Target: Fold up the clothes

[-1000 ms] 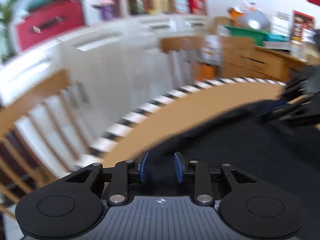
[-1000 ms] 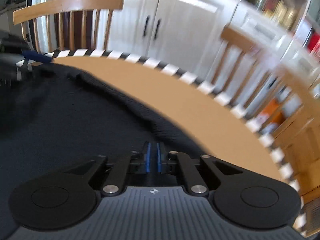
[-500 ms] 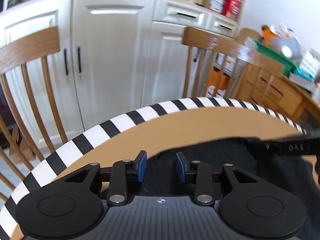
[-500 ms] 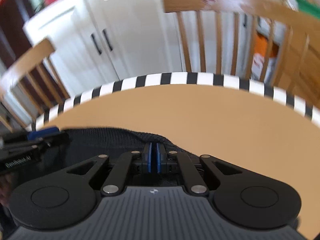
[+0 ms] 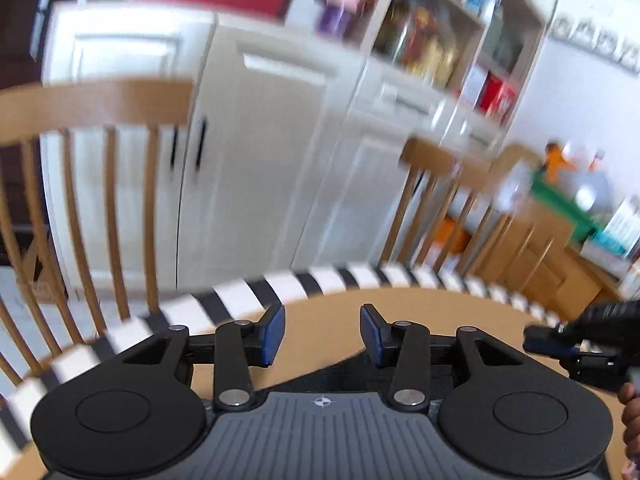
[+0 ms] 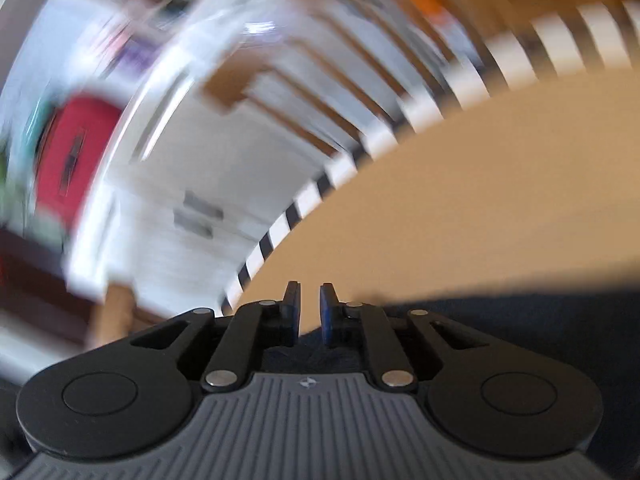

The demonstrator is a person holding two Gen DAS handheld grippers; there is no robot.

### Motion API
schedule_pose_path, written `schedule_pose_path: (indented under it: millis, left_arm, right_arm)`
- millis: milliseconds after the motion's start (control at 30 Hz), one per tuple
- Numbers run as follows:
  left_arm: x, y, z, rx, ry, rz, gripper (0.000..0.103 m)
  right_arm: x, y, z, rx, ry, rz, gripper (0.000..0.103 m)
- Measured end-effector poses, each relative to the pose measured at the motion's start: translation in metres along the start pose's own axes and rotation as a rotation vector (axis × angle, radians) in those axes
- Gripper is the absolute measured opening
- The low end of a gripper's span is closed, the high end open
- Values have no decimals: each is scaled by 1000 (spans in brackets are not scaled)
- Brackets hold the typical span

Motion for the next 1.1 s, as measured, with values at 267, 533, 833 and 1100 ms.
schedule_pose_path:
  millis: [267,533,833,1100]
  left_arm:
    - [-16,75,60,-64,-276,-16,46]
    - [-69,118,116,-163,-255,-124,50]
    - [-79,231,140,-176,-172,-99,57]
    - [-46,327,230,-316,-110,-26,58]
  right_arm:
    - [-22,54,60,-186,589,145,12]
    - [-15,86,118,-253,623,196,12]
    - [-44,209,214,-329,585,89,15]
    - [-49,287,315,-477,493,10,21]
Point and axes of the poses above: each gripper's, at about its wrist camera, not at the fingertips, and y roughly against the way its jaws point, x to its right, z to its underside, the point moved 10 cm from there along -y, roughly the way its jaws point, and after that the axes turned 12 degrees about -z, right-handed, at the moved point
